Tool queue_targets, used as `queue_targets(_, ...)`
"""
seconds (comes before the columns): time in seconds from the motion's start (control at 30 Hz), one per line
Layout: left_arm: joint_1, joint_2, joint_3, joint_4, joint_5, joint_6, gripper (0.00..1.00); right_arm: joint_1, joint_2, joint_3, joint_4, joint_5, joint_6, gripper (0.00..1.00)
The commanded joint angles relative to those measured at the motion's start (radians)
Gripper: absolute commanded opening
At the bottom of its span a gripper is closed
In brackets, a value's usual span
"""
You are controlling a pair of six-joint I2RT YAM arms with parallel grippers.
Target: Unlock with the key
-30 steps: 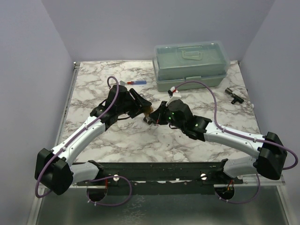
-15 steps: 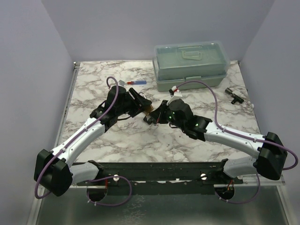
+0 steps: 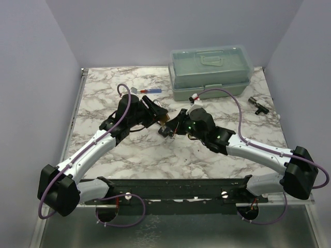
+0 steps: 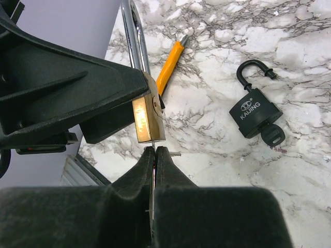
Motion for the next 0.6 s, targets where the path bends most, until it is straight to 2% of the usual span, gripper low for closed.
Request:
queue_targets(0.0, -0.045, -0.06, 0.016, 0.133, 0.148, -0.055, 0.0, -0.037, 0.008, -0.032, 0.07, 0.011, 0.031, 0.0)
queue_targets(0.57, -0.048, -0.092, -0.008, 0.185, 0.165, -0.059, 0.0, -0.075, -0.016, -0.086, 0.168, -0.062, 0.063, 0.0)
